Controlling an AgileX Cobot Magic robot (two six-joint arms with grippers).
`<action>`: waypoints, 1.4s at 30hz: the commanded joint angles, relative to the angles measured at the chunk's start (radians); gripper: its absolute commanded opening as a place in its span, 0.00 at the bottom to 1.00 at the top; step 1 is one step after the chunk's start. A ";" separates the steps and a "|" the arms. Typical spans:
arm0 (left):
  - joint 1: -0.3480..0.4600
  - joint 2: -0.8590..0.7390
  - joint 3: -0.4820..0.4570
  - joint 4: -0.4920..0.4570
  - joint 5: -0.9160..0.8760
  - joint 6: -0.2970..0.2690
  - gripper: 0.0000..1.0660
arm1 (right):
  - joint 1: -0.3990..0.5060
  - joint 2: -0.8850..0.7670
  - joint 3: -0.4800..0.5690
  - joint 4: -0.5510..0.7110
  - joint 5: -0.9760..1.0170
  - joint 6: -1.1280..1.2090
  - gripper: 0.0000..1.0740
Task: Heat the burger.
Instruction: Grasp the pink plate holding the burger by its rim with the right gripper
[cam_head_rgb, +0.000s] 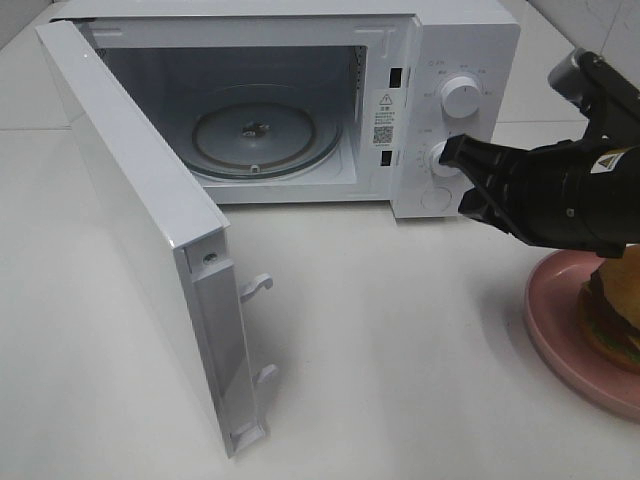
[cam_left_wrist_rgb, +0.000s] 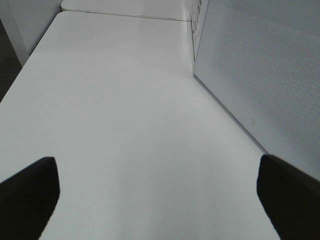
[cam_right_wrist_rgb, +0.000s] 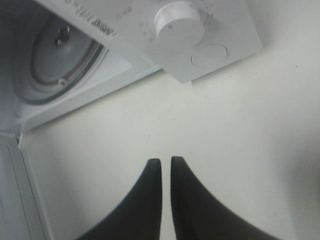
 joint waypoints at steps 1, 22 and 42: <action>0.002 -0.011 0.002 -0.005 -0.013 0.000 0.94 | -0.003 -0.026 -0.005 -0.006 0.082 -0.125 0.17; 0.002 -0.011 0.002 -0.005 -0.013 0.000 0.94 | -0.007 -0.075 -0.175 -0.385 0.737 -0.212 0.90; 0.002 -0.011 0.002 -0.005 -0.013 0.000 0.94 | -0.007 -0.021 -0.191 -0.532 0.905 -0.145 0.84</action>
